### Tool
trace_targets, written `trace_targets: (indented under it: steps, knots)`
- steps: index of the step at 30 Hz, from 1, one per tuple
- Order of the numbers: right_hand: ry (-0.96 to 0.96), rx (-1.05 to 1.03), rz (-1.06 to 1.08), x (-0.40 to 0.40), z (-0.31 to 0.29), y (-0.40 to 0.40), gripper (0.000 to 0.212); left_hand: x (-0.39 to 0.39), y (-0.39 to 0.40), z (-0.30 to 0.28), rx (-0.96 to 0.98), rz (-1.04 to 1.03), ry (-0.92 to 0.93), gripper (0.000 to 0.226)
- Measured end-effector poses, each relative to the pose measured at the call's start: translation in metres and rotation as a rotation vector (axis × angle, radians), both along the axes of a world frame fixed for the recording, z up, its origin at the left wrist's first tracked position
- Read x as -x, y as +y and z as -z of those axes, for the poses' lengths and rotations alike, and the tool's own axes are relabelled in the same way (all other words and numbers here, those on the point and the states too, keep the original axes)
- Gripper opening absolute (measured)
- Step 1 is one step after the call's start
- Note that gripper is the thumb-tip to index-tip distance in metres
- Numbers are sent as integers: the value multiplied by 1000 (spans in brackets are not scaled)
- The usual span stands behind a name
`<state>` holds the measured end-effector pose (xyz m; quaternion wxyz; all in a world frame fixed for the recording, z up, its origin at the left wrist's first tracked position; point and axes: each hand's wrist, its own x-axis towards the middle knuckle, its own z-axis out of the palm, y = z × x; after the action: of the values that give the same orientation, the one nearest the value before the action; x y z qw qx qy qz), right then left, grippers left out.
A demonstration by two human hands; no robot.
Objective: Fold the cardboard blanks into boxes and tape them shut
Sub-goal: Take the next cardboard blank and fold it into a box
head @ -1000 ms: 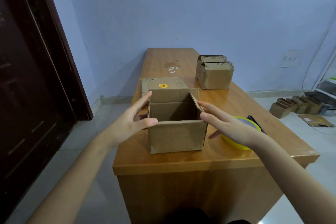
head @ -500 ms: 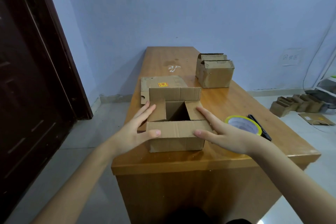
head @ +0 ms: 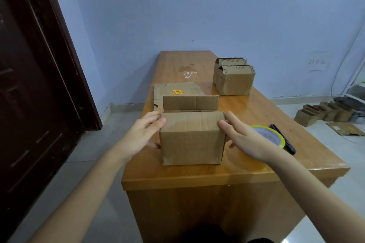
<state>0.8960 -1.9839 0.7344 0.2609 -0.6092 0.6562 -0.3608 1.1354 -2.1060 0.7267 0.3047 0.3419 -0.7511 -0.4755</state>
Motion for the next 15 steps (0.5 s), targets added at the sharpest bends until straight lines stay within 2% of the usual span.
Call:
trace_targets:
  steps: [4, 7, 11, 15]
  knots:
    - [-47, -4, 97, 3, 6, -8, 30, 1, 2, -2, 6, -41, 37, 25]
    - [-34, -12, 93, 3, 9, -11, 49, 3, 1, -8, -29, -87, 62, 25]
    - [3, 41, 74, 7, 8, -20, 67, 6, -1, -17, -83, -76, 63, 56]
    - [47, 161, 20, 5, 14, -25, 67, 7, -1, -19, -36, -22, -1, 87]
